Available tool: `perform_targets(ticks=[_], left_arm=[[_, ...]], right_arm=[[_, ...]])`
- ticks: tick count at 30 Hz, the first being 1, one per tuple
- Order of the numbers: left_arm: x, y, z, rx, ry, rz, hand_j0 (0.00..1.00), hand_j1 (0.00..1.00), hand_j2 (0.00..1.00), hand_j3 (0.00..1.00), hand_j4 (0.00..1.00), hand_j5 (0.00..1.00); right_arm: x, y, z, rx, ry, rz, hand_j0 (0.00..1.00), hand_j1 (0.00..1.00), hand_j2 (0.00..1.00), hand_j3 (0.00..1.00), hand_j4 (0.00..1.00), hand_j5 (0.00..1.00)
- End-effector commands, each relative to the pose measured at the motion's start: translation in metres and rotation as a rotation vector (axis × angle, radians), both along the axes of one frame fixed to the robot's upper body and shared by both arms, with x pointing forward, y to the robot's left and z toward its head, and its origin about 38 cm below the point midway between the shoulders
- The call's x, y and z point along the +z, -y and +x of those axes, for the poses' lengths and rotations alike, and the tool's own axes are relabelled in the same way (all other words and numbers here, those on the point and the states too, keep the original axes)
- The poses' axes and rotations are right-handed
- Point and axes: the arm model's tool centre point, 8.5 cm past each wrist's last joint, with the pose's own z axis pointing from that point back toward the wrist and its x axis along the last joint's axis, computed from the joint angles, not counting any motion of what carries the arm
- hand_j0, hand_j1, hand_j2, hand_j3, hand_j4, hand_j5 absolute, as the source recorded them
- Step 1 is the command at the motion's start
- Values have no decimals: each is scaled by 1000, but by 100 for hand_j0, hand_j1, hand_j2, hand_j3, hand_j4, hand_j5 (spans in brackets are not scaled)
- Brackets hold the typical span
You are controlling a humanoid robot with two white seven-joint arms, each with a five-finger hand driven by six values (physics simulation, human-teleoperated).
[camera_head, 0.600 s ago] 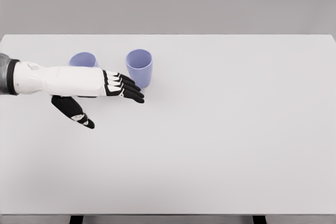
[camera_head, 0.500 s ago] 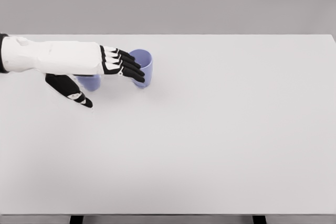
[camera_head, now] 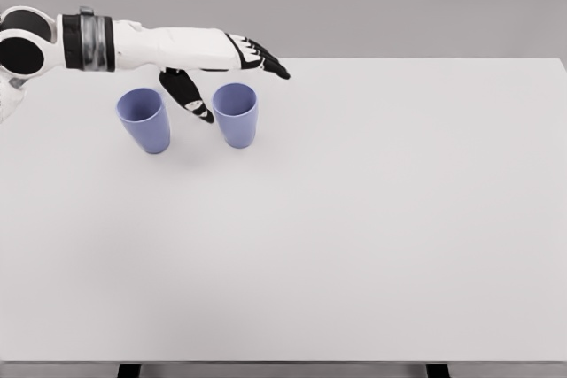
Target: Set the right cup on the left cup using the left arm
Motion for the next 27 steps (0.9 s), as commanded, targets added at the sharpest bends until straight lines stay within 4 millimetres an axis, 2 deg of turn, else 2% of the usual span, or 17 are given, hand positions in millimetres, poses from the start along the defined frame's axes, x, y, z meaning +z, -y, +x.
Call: perform_targets(ticks=[1,2,3,6,12,20,23,27], left_arm=[[-11,-6,17,61,-29,3,100,100,100,100,100,100],[-14,-8,17,66,-34,5,100,100,100,100,100,100],[-27,-10,15,71,-59,9,100,100,100,100,100,100],[-34,-16,22,104,-55,43,100,100,100,100,100,100],[-54,-8,40,155,-97,47,100,100,100,100,100,100],[-55,-5,41,151,-90,57,100,100,100,100,100,100],[-61,-17,48,199,-108,60,100,100,100,100,100,100],[-66,-2,48,174,-74,120,100,100,100,100,100,100]], right_arm=[[0,0,0,1,0,0,100,100,100,100,100,100],[0,0,0,-1,0,0,100,100,100,100,100,100],[0,0,0,-1,0,1,100,100,100,100,100,100],[0,0,0,-1,0,0,100,100,100,100,100,100],[0,0,0,-1,0,0,100,100,100,100,100,100],[0,0,0,-1,0,0,100,100,100,100,100,100],[0,0,0,-1,0,0,100,100,100,100,100,100],[0,0,0,-1,0,1,100,100,100,100,100,100]])
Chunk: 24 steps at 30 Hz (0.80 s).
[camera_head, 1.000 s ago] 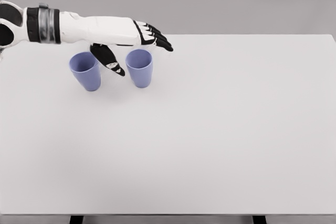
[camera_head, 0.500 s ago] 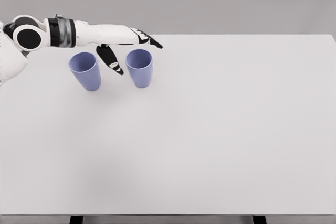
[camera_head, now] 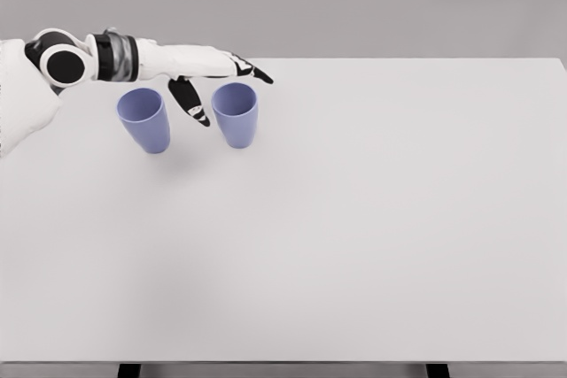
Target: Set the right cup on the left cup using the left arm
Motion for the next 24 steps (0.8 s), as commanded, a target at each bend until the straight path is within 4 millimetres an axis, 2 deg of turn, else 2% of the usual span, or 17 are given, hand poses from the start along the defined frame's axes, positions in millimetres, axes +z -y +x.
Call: perform_targets(ticks=[1,5,11,13,17,24], left_arm=[[-2,8,1,-8,8,17,100,100,100,100,100,100],[-9,4,5,17,-10,21,100,100,100,100,100,100],[-19,13,6,13,-25,36,100,100,100,100,100,100],[-22,12,6,16,-28,43,81,81,81,81,81,81],[-19,10,7,22,-26,33,66,66,66,66,66,66],[-23,4,6,31,-35,29,54,54,54,54,54,54]], right_arm=[[0,0,0,0,0,0,100,100,100,100,100,100],[0,0,0,0,0,1,100,100,100,100,100,100],[0,0,0,0,0,0,100,100,100,100,100,100],[0,0,0,0,0,0,100,100,100,100,100,100],[0,0,0,0,0,0,100,100,100,100,100,100],[0,0,0,0,0,1,100,100,100,100,100,100]])
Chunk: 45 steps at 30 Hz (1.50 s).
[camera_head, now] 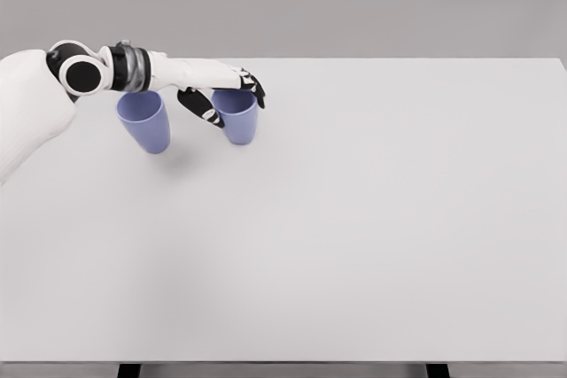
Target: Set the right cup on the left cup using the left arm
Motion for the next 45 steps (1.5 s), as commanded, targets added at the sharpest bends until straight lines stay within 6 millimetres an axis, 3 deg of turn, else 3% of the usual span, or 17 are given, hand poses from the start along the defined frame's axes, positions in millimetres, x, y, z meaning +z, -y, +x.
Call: perform_targets(ticks=[1,6,16,24,35,38,42,45], left_arm=[[3,0,0,1,3,-15,54,54,54,54,54,54],[22,11,-6,-48,31,-54,53,53,53,53,53,53],[96,-30,-34,-92,114,-153,53,53,53,53,53,53],[135,-61,-47,-78,178,-143,53,53,53,53,53,53],[155,-120,-53,35,214,-66,54,54,54,54,54,54],[150,-137,-54,70,196,-31,54,54,54,54,54,54],[141,-147,-56,92,174,-8,55,55,55,55,55,55],[141,-144,-58,81,174,-8,55,55,55,55,55,55]], right_arm=[[0,0,0,0,0,1,100,100,100,100,100,100],[0,0,0,0,0,0,100,100,100,100,100,100],[0,0,0,0,0,0,100,100,100,100,100,100],[0,0,0,0,0,0,100,100,100,100,100,100],[0,0,0,0,0,1,100,100,100,100,100,100],[0,0,0,0,0,0,100,100,100,100,100,100],[0,0,0,0,0,0,100,100,100,100,100,100],[0,0,0,0,0,0,100,100,100,100,100,100]])
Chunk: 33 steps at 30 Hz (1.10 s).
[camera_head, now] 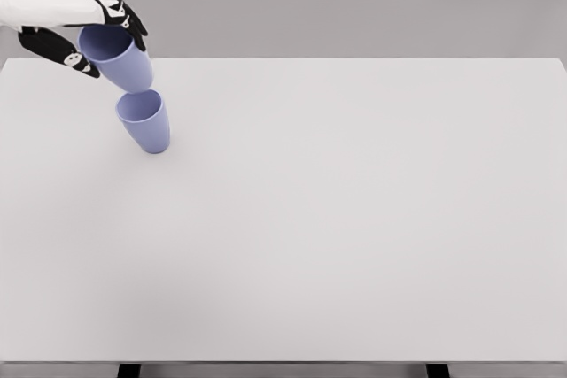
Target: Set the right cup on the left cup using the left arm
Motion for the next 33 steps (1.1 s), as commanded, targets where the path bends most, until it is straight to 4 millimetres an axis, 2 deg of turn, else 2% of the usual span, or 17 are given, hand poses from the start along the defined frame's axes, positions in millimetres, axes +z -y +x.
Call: perform_targets(ticks=[1,33], left_arm=[[-2,-2,-2,5,-12,-3,55,55,55,55,55,55],[-19,-6,-2,18,-57,-12,56,56,56,56,56,56]], right_arm=[[0,0,0,0,0,0,100,100,100,100,100,100],[0,0,0,0,0,1,100,100,100,100,100,100]])
